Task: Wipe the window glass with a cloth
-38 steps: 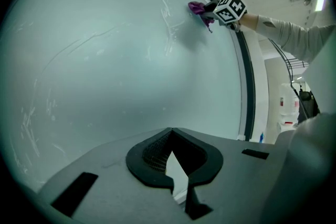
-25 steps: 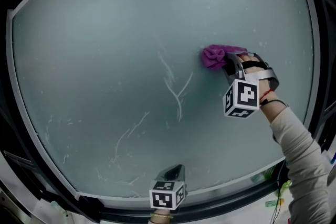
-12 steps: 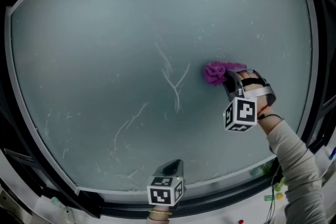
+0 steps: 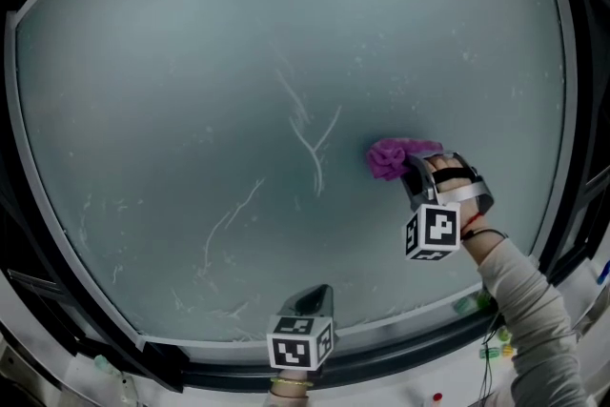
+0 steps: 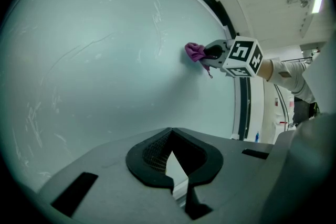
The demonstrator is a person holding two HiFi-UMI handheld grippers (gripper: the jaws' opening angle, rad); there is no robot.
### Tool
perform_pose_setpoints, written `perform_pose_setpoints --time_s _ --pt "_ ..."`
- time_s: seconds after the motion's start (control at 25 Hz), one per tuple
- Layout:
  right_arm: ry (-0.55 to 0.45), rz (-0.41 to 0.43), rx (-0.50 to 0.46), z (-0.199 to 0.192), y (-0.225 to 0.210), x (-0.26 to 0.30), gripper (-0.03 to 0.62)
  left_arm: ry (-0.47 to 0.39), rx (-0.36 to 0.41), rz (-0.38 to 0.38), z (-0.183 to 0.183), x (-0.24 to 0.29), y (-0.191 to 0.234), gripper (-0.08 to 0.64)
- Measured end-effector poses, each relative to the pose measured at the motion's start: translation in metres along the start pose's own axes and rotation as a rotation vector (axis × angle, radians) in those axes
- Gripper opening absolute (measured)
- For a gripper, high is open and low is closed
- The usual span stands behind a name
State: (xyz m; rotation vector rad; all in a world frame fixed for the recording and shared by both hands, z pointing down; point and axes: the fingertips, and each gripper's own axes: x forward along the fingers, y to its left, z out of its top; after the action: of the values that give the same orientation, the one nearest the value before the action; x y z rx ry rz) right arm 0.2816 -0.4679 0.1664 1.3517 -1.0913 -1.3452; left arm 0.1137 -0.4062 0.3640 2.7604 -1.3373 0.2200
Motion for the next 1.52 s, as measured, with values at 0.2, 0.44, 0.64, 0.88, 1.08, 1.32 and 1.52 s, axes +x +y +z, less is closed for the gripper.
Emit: perform_pose_setpoints --time_s 0.2,0.44,0.64,0.88,1.08,1.32,1.52 --pt "-0.01 0.045 0.016 0.003 0.035 -0.005 0.061 0.0 -0.003 0.004 -0.002 0.0 0.001 0.005" --pt "-0.006 0.118 0.048 0.005 0.089 -0.014 0.061 -0.004 -0.008 0.012 -0.002 -0.003 0.006 0.005" --pt "-0.002 0.174 0.059 0.005 0.131 -0.022 0.061 -0.003 -0.009 0.017 -0.003 -0.003 0.007 0.005" --pt "0.008 0.239 0.062 0.005 0.174 -0.029 0.061 0.001 -0.011 0.018 -0.007 -0.003 0.007 0.005" --pt "0.016 0.267 0.07 0.004 0.191 -0.032 0.061 0.004 -0.014 0.021 -0.01 -0.005 0.007 0.005" --pt "0.018 0.275 0.127 0.007 0.194 -0.037 0.061 -0.003 -0.02 0.026 -0.012 -0.009 0.008 0.005" --pt "0.01 0.263 0.343 0.019 0.188 -0.053 0.061 -0.012 -0.022 0.021 -0.018 -0.013 0.009 0.005"
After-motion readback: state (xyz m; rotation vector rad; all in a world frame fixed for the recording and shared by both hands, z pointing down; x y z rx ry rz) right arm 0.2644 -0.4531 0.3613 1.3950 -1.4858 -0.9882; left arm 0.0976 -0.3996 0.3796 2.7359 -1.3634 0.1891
